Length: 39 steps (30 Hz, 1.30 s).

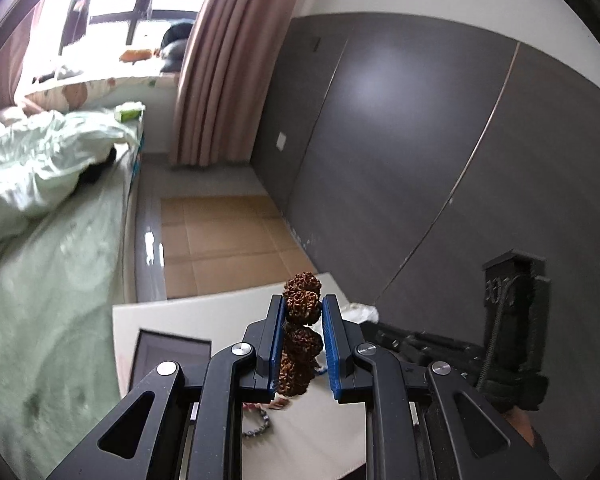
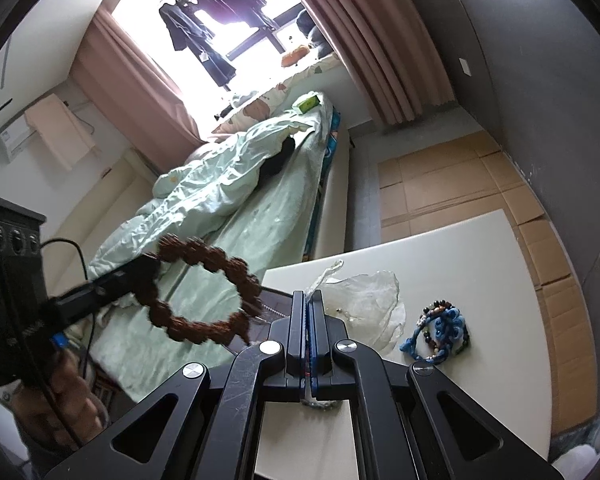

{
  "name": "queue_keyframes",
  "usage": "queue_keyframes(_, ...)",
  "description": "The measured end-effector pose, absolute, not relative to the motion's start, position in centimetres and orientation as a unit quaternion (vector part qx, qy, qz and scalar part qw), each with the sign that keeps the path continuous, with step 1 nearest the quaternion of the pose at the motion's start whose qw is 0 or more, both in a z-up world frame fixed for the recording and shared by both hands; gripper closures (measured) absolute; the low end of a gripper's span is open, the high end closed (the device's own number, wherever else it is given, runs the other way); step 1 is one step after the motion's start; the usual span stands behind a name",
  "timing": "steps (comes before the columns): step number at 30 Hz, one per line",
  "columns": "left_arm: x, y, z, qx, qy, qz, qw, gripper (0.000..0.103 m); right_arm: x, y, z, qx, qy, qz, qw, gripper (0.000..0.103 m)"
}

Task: Organize jewelry
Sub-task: 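Lift the brown bead bracelet with the left gripper toward the black box, then lower the bracelet into the black box and open the left gripper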

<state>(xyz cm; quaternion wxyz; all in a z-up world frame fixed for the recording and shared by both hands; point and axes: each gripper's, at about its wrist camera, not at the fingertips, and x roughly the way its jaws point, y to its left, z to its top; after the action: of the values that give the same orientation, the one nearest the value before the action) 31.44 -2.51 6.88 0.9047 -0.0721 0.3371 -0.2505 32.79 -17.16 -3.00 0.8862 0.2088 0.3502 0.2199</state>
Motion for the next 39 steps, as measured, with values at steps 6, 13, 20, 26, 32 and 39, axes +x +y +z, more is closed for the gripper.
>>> queue_keyframes(6, 30.8, -1.1, 8.8, -0.066, 0.318, -0.235, 0.916, 0.084, 32.8, -16.2, -2.0, 0.207, 0.340, 0.234, 0.887, 0.100)
queue_keyframes(13, 31.1, 1.8, 8.6, -0.068, 0.318, -0.202, 0.924, 0.084, 33.7, -13.4, -1.3, 0.200, 0.338, 0.264, 0.881, 0.100)
queue_keyframes(20, 30.9, 5.1, 8.8, -0.082, 0.317, -0.178, 0.928, 0.084, 35.6, -9.9, -2.2, 0.198, 0.351, 0.294, 0.867, 0.100)
queue_keyframes(26, 30.1, 6.4, 9.8, -0.084, 0.307, -0.171, 0.932, 0.084, 37.0, -6.7, -3.4, 0.202, 0.366, 0.322, 0.849, 0.100)
queue_keyframes(32, 29.5, 7.6, 10.3, -0.082, 0.301, -0.160, 0.937, 0.084, 38.6, -4.1, -5.1, 0.202, 0.387, 0.331, 0.837, 0.100)
queue_keyframes(39, 29.3, 8.4, 10.6, -0.091, 0.296, -0.161, 0.937, 0.084, 40.4, -2.6, -8.4, 0.194, 0.437, 0.308, 0.822, 0.100)
